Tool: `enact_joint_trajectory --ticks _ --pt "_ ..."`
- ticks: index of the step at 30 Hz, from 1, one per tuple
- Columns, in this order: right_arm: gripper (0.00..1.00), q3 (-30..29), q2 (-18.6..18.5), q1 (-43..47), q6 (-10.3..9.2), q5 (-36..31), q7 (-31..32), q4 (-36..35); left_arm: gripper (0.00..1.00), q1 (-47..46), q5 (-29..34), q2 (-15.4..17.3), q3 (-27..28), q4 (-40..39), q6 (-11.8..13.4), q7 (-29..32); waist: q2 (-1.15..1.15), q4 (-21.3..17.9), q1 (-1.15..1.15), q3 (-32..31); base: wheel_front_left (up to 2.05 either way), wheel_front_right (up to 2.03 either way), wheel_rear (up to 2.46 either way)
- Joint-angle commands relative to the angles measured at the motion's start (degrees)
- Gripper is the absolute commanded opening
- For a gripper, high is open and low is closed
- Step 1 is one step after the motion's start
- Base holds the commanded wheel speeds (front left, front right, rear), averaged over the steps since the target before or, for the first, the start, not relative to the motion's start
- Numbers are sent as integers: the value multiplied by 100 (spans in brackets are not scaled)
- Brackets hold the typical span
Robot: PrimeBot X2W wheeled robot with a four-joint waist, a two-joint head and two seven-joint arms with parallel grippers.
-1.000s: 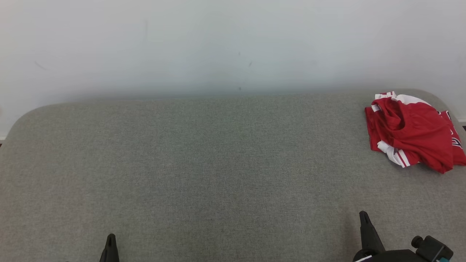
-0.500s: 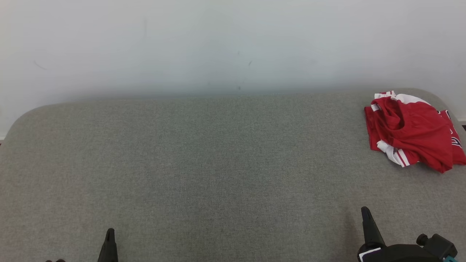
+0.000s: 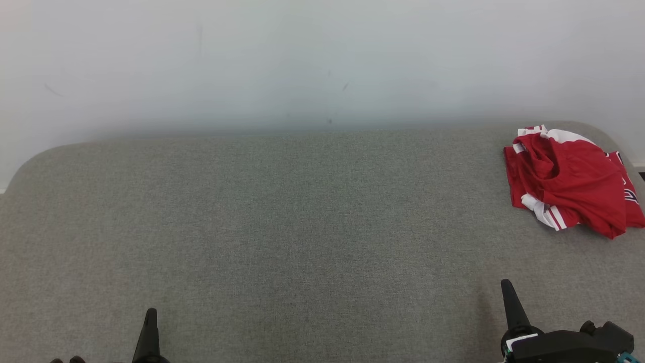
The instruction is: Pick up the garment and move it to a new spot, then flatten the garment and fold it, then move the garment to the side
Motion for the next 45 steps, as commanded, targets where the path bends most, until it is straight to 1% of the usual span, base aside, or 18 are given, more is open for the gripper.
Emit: enact_joint_trajectory --ticks 1,25,45 --pt "0 -25 6 -118 -6 194 56 -74 0 -148 -213 18 32 -71 -36 49 0 -2 -1 2 0 0 0" --pt "0 -118 9 -251 -8 1388 377 -124 0 -309 -1490 21 147 -82 -149 369 0 -19 -1 19 0 0 0" --pt "0 -184 11 -342 -10 2247 602 -156 0 -426 -2406 22 230 -90 -245 604 0 -35 -1 35 0 0 0"
